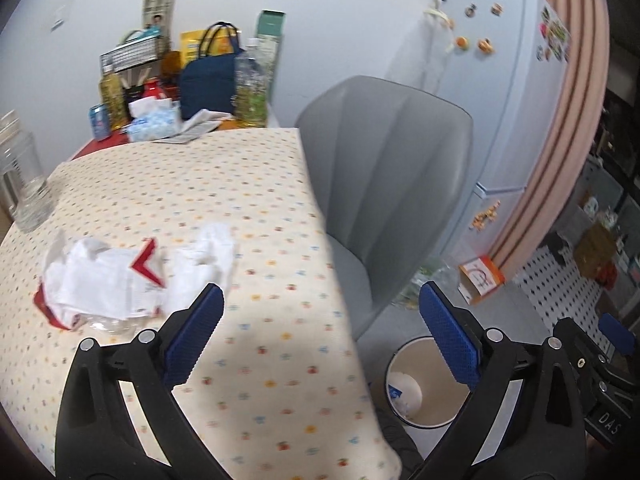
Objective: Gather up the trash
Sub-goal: 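Move both tools back to the table toward the tissues and bottle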
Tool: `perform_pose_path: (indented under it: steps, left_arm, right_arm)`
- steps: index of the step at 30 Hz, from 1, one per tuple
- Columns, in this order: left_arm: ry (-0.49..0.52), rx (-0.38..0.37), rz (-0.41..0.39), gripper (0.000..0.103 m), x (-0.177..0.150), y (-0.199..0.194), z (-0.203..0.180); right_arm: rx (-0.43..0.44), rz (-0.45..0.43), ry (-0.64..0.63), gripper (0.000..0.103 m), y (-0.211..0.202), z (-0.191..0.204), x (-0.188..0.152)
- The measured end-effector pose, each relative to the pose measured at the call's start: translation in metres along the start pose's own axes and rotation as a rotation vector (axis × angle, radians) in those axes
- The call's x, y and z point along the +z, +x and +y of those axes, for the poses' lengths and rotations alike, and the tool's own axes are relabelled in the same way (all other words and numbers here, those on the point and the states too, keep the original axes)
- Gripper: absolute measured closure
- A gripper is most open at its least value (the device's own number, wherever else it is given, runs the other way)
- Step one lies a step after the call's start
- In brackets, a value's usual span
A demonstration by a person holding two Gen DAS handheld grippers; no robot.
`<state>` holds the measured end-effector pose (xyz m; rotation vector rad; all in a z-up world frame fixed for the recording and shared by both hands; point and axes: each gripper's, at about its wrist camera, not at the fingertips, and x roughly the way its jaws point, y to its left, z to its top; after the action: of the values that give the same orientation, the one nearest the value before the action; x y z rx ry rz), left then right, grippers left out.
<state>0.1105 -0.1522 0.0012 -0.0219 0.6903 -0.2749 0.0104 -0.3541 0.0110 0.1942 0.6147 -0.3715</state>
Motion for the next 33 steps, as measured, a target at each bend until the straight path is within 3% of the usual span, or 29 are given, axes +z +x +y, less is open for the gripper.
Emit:
perform_pose_path:
  steps: [33]
  left_arm:
    - [-0.236,0.198,-0.038,0.006,-0.041,-0.057,0.170]
  right_arm:
    - [0.221,0.013,-0.198,0.010,-0.020,0.145,-0.026]
